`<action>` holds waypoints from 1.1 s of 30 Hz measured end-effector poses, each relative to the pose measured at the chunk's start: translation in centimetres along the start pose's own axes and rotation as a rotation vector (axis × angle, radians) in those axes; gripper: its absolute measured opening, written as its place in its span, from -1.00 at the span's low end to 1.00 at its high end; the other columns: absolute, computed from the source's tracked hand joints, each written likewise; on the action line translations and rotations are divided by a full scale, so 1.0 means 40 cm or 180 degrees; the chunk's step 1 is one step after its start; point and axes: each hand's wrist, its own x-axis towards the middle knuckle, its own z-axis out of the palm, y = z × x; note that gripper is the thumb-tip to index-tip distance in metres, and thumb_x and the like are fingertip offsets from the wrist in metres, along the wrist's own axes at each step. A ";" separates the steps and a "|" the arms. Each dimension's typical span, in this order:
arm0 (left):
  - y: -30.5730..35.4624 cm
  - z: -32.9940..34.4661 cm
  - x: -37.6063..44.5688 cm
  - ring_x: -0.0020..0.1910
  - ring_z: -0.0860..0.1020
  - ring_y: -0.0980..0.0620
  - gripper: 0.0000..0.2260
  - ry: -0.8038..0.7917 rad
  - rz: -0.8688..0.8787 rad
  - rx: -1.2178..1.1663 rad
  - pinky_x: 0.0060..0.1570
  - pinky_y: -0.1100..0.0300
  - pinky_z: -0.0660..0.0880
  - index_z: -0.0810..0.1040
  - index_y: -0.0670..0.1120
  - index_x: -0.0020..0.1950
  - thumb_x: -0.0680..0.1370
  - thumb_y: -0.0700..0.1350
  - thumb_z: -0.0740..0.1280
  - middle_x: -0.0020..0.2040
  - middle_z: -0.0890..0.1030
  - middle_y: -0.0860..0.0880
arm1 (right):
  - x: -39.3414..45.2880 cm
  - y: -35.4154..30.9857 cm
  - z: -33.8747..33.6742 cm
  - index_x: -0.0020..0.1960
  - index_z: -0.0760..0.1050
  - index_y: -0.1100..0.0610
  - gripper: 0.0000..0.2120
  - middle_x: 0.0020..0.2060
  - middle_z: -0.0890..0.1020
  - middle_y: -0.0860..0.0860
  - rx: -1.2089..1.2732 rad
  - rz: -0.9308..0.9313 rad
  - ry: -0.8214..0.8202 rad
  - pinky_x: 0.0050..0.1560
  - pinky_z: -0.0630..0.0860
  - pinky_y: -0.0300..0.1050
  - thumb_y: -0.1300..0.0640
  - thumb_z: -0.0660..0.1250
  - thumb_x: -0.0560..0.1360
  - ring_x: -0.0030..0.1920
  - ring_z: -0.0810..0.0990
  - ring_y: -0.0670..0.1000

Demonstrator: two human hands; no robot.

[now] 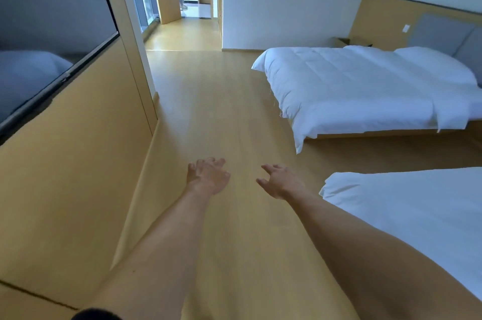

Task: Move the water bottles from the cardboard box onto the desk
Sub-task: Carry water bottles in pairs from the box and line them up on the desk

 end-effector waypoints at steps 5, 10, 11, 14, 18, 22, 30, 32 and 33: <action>-0.046 -0.066 0.218 0.43 0.36 -0.08 -0.59 -0.0044 0.0136 0.0006 0.38 0.03 0.25 0.31 0.11 0.51 0.66 0.11 0.09 0.49 0.36 -0.01 | 0.185 -0.042 -0.068 0.59 0.16 -0.07 -0.44 0.55 0.27 0.07 0.0211 0.0187 0.0055 0.49 0.23 0.11 -0.22 0.08 0.64 0.54 0.21 0.12; -0.045 -0.095 0.414 0.48 0.31 -0.10 -0.55 -0.0199 0.0269 0.0004 0.43 -0.01 0.22 0.24 0.11 0.57 0.67 0.11 0.09 0.54 0.30 -0.01 | 0.360 -0.041 -0.121 0.58 0.17 -0.08 -0.44 0.53 0.29 0.07 0.0328 0.0335 0.0069 0.48 0.25 0.11 -0.23 0.09 0.64 0.53 0.23 0.11; -0.043 -0.100 0.455 0.48 0.31 -0.11 -0.55 -0.0234 0.0291 -0.0014 0.44 -0.02 0.22 0.24 0.10 0.57 0.67 0.11 0.09 0.55 0.30 -0.01 | 0.397 -0.037 -0.132 0.58 0.17 -0.08 -0.44 0.53 0.29 0.07 0.0343 0.0355 0.0067 0.48 0.25 0.10 -0.23 0.09 0.64 0.53 0.23 0.11; -0.030 -0.112 0.577 0.49 0.29 -0.11 -0.53 -0.0288 0.0337 -0.0014 0.45 -0.03 0.22 0.21 0.10 0.59 0.67 0.11 0.08 0.56 0.29 -0.01 | 0.520 -0.023 -0.155 0.58 0.16 -0.07 -0.44 0.53 0.29 0.07 0.0385 0.0358 0.0031 0.48 0.25 0.09 -0.23 0.08 0.64 0.53 0.22 0.11; -0.008 -0.128 0.770 0.50 0.29 -0.11 -0.53 -0.0329 0.0314 -0.0049 0.45 -0.04 0.21 0.21 0.11 0.59 0.68 0.11 0.08 0.55 0.30 0.00 | 0.725 -0.004 -0.192 0.58 0.17 -0.08 -0.44 0.54 0.29 0.06 0.0417 0.0318 -0.0011 0.49 0.24 0.10 -0.25 0.08 0.64 0.54 0.22 0.11; 0.026 -0.173 0.978 0.50 0.28 -0.12 -0.55 -0.0319 0.0137 -0.0138 0.44 -0.04 0.20 0.23 0.11 0.58 0.67 0.08 0.08 0.54 0.31 -0.02 | 0.945 0.015 -0.262 0.58 0.18 -0.06 -0.43 0.53 0.30 0.08 0.0474 0.0169 -0.0031 0.50 0.22 0.09 -0.24 0.09 0.64 0.54 0.22 0.11; 0.085 -0.302 1.391 0.48 0.30 -0.12 -0.55 -0.0193 -0.0011 -0.0326 0.43 -0.04 0.20 0.23 0.11 0.58 0.67 0.08 0.09 0.53 0.32 -0.02 | 1.371 0.029 -0.475 0.57 0.19 -0.06 -0.44 0.52 0.32 0.08 0.0459 -0.0141 -0.0081 0.49 0.24 0.10 -0.23 0.10 0.63 0.53 0.24 0.11; 0.083 -0.315 1.478 0.48 0.30 -0.12 -0.55 -0.0166 -0.0049 -0.0337 0.43 -0.03 0.20 0.24 0.11 0.58 0.67 0.08 0.09 0.53 0.33 -0.02 | 1.451 0.024 -0.499 0.57 0.20 -0.06 -0.44 0.52 0.32 0.09 0.0453 -0.0197 -0.0089 0.48 0.25 0.10 -0.24 0.10 0.63 0.52 0.26 0.12; 0.081 -0.325 1.532 0.48 0.31 -0.12 -0.55 -0.0159 -0.0070 -0.0350 0.43 -0.03 0.20 0.24 0.12 0.58 0.67 0.08 0.09 0.53 0.33 -0.02 | 1.503 0.022 -0.516 0.57 0.20 -0.06 -0.44 0.52 0.32 0.09 0.0465 -0.0222 -0.0094 0.49 0.25 0.10 -0.24 0.11 0.63 0.52 0.26 0.11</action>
